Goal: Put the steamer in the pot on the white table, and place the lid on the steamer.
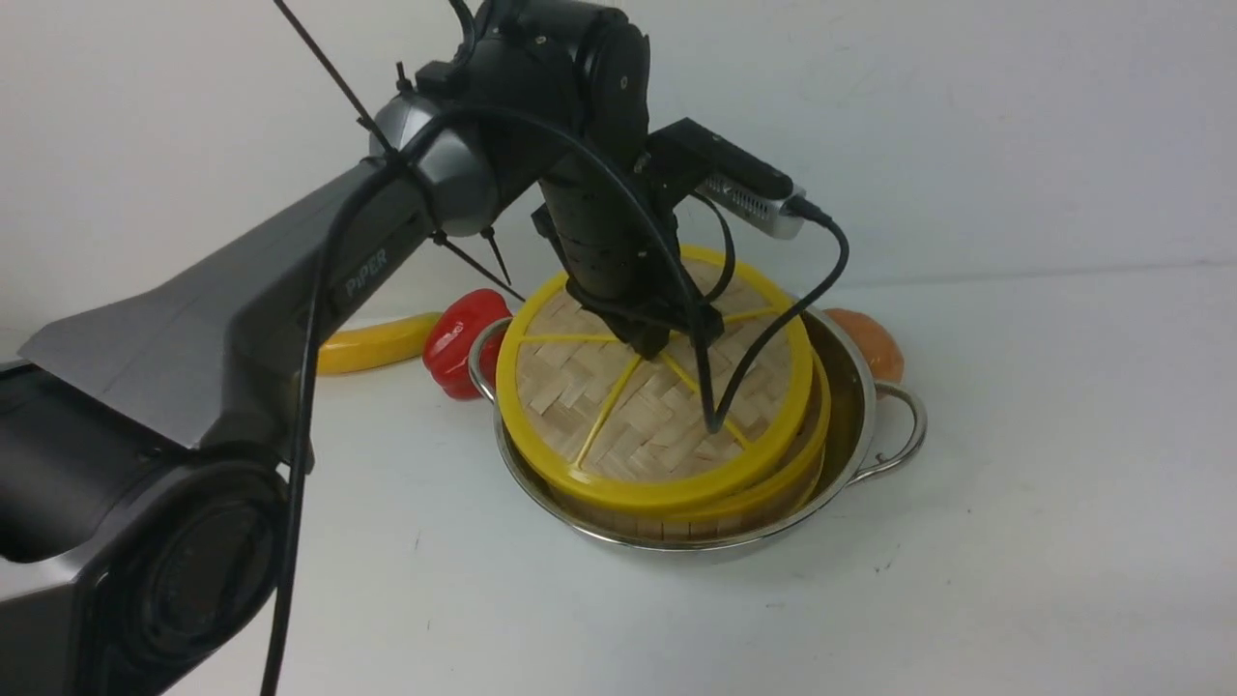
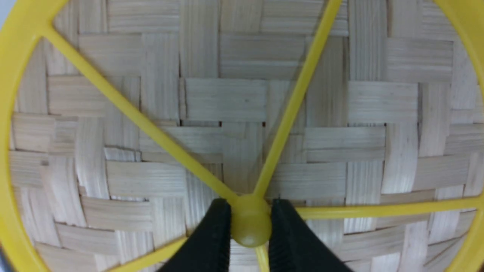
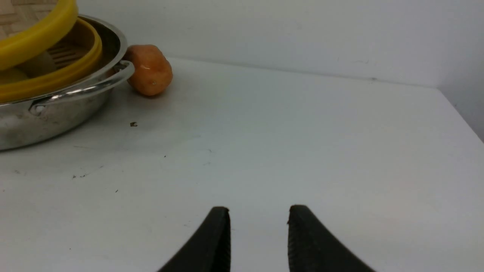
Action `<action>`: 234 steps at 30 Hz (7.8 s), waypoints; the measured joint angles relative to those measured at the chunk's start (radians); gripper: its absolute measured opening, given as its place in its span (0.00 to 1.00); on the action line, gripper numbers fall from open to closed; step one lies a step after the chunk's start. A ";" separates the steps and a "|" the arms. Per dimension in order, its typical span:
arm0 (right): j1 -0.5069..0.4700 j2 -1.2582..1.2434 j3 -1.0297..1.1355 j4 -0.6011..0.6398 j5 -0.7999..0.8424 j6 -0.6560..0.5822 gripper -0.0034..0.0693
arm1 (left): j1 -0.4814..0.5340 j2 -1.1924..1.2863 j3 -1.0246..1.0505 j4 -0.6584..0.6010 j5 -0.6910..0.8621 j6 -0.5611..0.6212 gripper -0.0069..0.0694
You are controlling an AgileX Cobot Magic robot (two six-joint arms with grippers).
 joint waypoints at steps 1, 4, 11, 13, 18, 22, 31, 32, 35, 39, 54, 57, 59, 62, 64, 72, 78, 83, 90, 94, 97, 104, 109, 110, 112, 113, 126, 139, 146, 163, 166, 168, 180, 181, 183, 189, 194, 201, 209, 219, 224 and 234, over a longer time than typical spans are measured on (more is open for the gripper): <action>0.000 0.000 0.000 0.000 0.000 0.000 0.33 | 0.000 0.007 0.000 0.000 0.000 0.002 0.25; 0.000 0.000 0.000 0.000 0.000 0.000 0.33 | 0.000 0.017 0.000 0.000 0.000 0.009 0.25; 0.000 0.000 0.000 0.000 0.000 0.000 0.33 | 0.000 0.018 -0.010 -0.007 -0.001 0.029 0.25; 0.000 0.000 0.000 0.000 0.000 0.000 0.33 | 0.000 0.018 -0.018 -0.014 -0.001 0.037 0.25; 0.000 0.000 0.000 0.000 0.000 0.000 0.33 | 0.000 0.022 -0.023 -0.025 -0.001 0.058 0.25; 0.000 0.000 0.000 0.000 0.000 0.000 0.33 | 0.000 0.032 -0.025 -0.049 -0.001 0.078 0.25; 0.000 0.000 0.000 0.000 0.000 0.000 0.33 | 0.000 0.033 -0.026 -0.066 -0.001 0.099 0.25; 0.000 0.000 0.000 0.000 0.000 0.000 0.33 | 0.000 0.033 -0.026 -0.066 -0.001 0.099 0.25; 0.000 0.000 0.000 0.000 0.000 0.000 0.33 | 0.000 0.033 -0.026 -0.066 -0.002 0.099 0.25; 0.000 0.000 0.000 0.000 0.000 0.000 0.33 | 0.000 0.033 -0.026 -0.064 -0.028 0.119 0.25; 0.000 0.000 0.000 0.000 0.000 0.000 0.33 | 0.000 0.038 -0.026 -0.063 -0.060 0.151 0.29; 0.000 0.000 0.000 0.000 0.000 0.000 0.33 | 0.000 0.038 -0.028 -0.064 -0.086 0.157 0.35; 0.000 0.000 0.000 0.000 0.000 0.000 0.33 | 0.000 0.038 -0.028 -0.064 -0.105 0.166 0.39; 0.000 0.000 0.000 0.000 0.000 0.000 0.33 | 0.000 0.038 -0.029 -0.064 -0.114 0.173 0.45; 0.000 0.000 0.000 0.000 0.000 0.000 0.33 | 0.000 0.038 -0.029 -0.064 -0.116 0.175 0.45; 0.000 0.000 0.000 0.000 0.000 0.000 0.33 | 0.000 0.037 -0.113 -0.008 -0.077 0.084 0.46; 0.000 0.000 0.000 0.000 -0.001 0.000 0.33 | 0.000 0.012 -0.204 0.000 -0.083 0.019 0.46; 0.000 0.000 0.000 0.000 -0.001 0.000 0.33 | 0.000 -0.015 -0.262 0.000 -0.105 0.012 0.46; 0.000 0.000 0.000 0.000 -0.001 0.000 0.33 | 0.000 -0.001 -0.267 0.008 -0.089 0.013 0.46; 0.000 0.000 0.000 0.000 -0.001 0.000 0.33 | 0.000 0.004 -0.267 0.030 -0.020 0.013 0.46; 0.000 0.000 0.000 0.000 -0.001 0.000 0.33 | 0.000 -0.005 -0.264 0.120 0.004 -0.039 0.46; 0.000 0.000 0.000 0.000 -0.001 0.000 0.33 | 0.008 -0.142 -0.261 0.342 0.006 -0.261 0.46; 0.000 0.000 0.000 0.000 -0.001 0.000 0.33 | 0.038 -0.372 -0.164 0.513 0.005 -0.331 0.46; 0.000 0.000 0.000 0.000 -0.001 0.000 0.33 | 0.055 -0.420 -0.110 0.532 0.005 -0.335 0.46; 0.000 0.000 0.000 0.000 -0.001 0.000 0.33 | 0.091 -0.516 0.010 0.540 -0.015 -0.339 0.46; 0.000 0.000 0.000 0.000 -0.001 0.000 0.33 | 0.107 -0.565 0.066 0.539 -0.039 -0.340 0.46; 0.000 0.000 0.000 0.000 -0.001 0.000 0.34 | 0.442 -1.131 1.108 0.299 -0.658 -0.393 0.46; 0.000 0.000 0.000 0.000 -0.001 0.000 0.35 | 0.624 -1.776 1.781 0.191 -0.893 -0.399 0.46; 0.000 0.000 0.000 0.000 -0.001 0.000 0.36 | 0.629 -1.982 1.931 0.191 -0.893 -0.399 0.46; 0.000 0.000 0.000 0.000 -0.001 0.000 0.37 | 0.629 -2.217 2.169 0.182 -0.821 -0.482 0.46; 0.000 0.000 0.000 0.000 -0.002 0.000 0.37 | 0.629 -2.217 2.169 0.182 -0.821 -0.485 0.46; 0.000 0.000 0.000 0.000 -0.002 0.000 0.37 | 0.629 -2.217 2.169 0.182 -0.821 -0.480 0.46; 0.000 0.000 0.000 0.000 -0.002 0.000 0.37 | 0.629 -2.217 2.169 0.182 -0.821 -0.422 0.46; 0.000 0.000 0.000 0.000 -0.002 0.000 0.37 | 0.629 -2.217 2.169 0.182 -0.821 -0.422 0.46; 0.000 0.000 0.000 0.000 -0.002 0.000 0.37 | 0.629 -2.217 2.169 0.182 -0.821 -0.422 0.46; 0.000 0.000 0.000 0.000 -0.002 0.000 0.37 | 0.629 -2.217 2.169 0.182 -0.821 -0.422 0.46; 0.000 0.000 0.000 0.000 -0.002 0.000 0.37 | 0.629 -2.217 2.169 0.178 -0.821 -0.422 0.46; 0.000 0.000 0.000 0.000 -0.002 0.000 0.37 | 0.629 -2.217 2.170 0.137 -0.835 -0.424 0.46; 0.000 0.000 0.000 0.000 -0.002 0.000 0.37 | 0.629 -2.217 2.170 0.130 -0.836 -0.424 0.46; 0.000 0.000 0.000 0.000 -0.002 0.000 0.37 | 0.629 -2.217 2.171 0.127 -0.836 -0.424 0.46; 0.000 0.000 0.000 0.000 -0.002 0.000 0.37 | 0.629 -2.217 2.171 0.126 -0.836 -0.424 0.46; 0.000 0.000 0.000 0.000 -0.002 0.000 0.37 | 0.629 -2.217 2.171 0.126 -0.837 -0.424 0.46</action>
